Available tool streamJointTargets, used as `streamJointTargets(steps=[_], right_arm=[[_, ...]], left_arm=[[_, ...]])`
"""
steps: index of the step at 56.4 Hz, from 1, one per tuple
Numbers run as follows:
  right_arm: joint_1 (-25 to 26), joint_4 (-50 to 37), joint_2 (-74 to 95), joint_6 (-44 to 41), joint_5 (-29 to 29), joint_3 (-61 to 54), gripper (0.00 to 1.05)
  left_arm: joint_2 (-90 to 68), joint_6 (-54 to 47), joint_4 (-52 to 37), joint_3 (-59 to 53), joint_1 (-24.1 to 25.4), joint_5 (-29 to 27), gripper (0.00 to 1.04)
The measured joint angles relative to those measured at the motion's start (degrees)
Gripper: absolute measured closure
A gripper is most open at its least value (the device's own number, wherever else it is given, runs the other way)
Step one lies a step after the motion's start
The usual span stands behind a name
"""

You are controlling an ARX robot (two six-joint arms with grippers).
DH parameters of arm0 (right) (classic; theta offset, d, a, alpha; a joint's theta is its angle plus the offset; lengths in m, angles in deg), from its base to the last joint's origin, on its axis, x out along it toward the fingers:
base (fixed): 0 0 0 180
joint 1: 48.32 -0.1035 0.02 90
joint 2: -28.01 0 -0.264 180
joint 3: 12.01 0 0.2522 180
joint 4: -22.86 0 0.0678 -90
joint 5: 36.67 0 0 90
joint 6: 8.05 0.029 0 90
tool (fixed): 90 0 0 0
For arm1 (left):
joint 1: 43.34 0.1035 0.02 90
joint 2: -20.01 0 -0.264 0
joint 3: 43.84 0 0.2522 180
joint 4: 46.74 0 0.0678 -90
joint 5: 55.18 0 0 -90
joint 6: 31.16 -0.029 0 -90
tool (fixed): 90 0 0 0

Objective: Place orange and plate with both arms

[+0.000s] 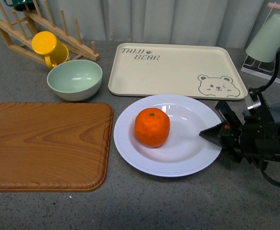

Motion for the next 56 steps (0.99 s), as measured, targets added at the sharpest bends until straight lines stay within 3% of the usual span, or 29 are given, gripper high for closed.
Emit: streamJointTargets(steps=[16, 33, 56], right_arm=[[-0.4, -7.3, -2.0, 3.9, 0.3, -4.1, 1.01], [1.0, -25.4, -4.8, 12.9, 2.1, -7.4, 1.01], [-3.0, -28.6, 0.5, 22.8, 15.0, 3.4, 1.01]], left_arm=[[0.0, 0.0, 0.0, 0.0, 0.0, 0.0, 0.06], [0.0, 0.0, 0.0, 0.0, 0.0, 0.0, 0.06], [0.0, 0.0, 0.0, 0.0, 0.0, 0.0, 0.06]])
